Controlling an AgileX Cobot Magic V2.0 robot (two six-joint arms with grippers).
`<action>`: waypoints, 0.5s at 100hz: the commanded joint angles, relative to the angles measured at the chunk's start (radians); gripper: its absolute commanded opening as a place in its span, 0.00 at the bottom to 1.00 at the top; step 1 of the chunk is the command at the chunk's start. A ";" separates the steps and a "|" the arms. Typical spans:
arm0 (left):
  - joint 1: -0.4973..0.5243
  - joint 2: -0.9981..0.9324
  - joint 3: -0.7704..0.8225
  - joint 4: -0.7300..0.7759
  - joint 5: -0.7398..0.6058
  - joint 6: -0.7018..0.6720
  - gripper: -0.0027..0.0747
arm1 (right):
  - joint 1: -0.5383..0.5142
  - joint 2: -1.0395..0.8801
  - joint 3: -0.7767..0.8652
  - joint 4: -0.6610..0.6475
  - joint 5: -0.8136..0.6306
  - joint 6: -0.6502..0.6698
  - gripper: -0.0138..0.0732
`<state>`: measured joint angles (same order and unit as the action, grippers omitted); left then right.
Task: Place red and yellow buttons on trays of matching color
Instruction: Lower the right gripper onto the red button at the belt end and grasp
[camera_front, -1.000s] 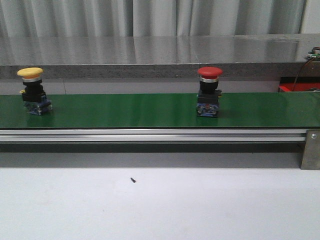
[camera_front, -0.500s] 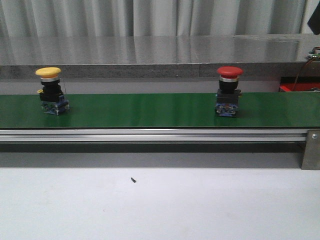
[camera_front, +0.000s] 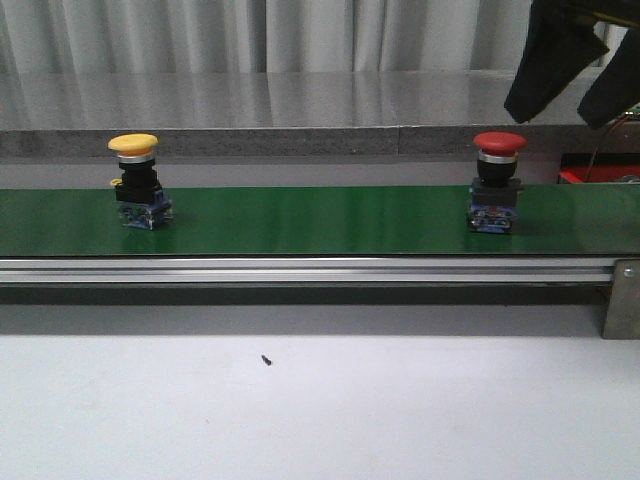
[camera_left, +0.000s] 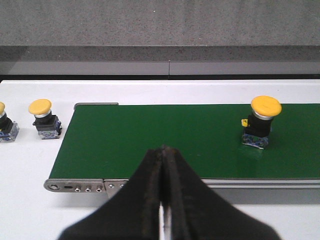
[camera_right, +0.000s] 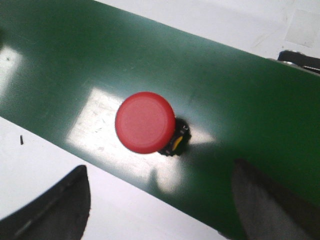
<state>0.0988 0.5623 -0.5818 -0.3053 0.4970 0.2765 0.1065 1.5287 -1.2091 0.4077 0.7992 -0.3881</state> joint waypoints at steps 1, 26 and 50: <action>-0.005 0.004 -0.027 -0.022 -0.068 0.000 0.01 | 0.003 -0.011 -0.046 0.013 -0.049 -0.013 0.82; -0.005 0.004 -0.027 -0.022 -0.068 0.000 0.01 | 0.008 0.058 -0.060 0.002 -0.087 -0.015 0.82; -0.005 0.004 -0.027 -0.022 -0.068 0.000 0.01 | 0.008 0.099 -0.060 -0.012 -0.094 -0.015 0.65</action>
<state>0.0988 0.5623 -0.5818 -0.3065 0.4970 0.2765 0.1144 1.6592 -1.2350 0.3895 0.7449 -0.3912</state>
